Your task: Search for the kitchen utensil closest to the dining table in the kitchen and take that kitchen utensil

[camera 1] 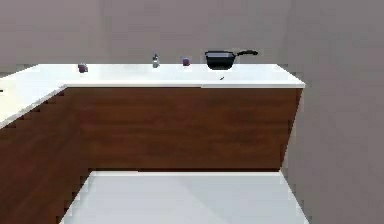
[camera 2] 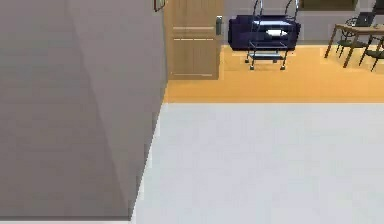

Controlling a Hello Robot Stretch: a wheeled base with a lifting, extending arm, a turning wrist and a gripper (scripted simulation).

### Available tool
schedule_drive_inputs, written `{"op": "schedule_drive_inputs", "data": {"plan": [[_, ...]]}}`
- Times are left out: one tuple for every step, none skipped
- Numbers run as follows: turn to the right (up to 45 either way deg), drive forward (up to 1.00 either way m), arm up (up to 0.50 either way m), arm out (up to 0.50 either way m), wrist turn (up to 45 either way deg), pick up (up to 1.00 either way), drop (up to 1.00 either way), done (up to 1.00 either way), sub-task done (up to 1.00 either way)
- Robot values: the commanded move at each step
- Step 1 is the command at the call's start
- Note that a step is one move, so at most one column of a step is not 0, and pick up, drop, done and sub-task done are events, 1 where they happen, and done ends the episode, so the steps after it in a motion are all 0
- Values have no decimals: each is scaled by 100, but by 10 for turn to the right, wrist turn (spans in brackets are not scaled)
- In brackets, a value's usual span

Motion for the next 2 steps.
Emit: {"op": "schedule_drive_inputs", "data": {"plan": [[0,90,0,0,0,0,0,0,0],[-450,0,0,0,0,0,0,0,0]]}}
